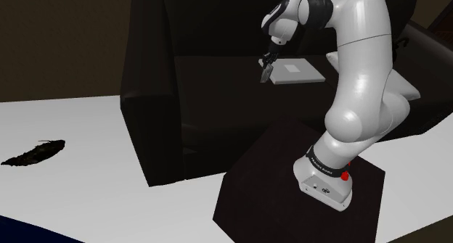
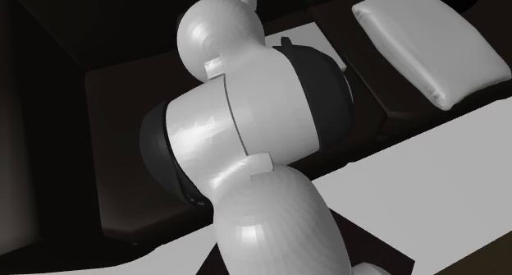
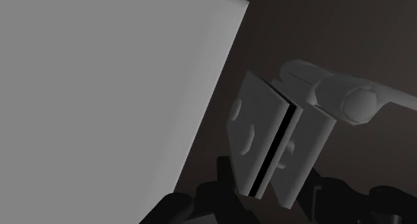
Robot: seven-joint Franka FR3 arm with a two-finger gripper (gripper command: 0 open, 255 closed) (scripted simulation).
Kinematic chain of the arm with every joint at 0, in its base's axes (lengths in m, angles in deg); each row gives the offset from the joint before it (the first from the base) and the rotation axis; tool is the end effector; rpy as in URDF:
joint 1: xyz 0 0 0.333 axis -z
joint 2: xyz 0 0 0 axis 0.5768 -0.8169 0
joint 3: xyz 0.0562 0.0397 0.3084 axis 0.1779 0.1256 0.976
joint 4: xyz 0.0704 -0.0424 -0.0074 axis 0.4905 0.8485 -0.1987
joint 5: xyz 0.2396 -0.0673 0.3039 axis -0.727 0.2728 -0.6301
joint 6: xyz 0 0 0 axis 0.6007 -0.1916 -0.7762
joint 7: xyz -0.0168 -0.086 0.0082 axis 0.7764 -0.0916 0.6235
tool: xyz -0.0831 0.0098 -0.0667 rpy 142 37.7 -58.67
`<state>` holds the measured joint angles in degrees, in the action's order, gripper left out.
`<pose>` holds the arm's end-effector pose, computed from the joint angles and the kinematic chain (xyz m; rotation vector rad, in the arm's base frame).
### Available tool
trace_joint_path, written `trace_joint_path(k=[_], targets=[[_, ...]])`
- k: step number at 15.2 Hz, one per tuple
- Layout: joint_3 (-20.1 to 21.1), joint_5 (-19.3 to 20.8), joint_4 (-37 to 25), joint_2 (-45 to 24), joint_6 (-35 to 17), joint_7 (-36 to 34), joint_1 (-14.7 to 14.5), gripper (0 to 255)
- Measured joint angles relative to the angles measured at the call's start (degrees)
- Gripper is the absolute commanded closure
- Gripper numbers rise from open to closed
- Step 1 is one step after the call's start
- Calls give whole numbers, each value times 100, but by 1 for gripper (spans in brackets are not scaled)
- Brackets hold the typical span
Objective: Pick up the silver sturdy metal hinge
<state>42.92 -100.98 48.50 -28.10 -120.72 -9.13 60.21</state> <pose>0.4976 -0.4813 0.2313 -3.0754 0.3127 -0.1594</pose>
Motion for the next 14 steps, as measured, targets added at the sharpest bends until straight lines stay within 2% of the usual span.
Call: trace_joint_path(k=[6,14], targets=[[-11,13,-6,20,29,-10,-3,255],[-151,196,-41,371,397,-142,-84,255]])
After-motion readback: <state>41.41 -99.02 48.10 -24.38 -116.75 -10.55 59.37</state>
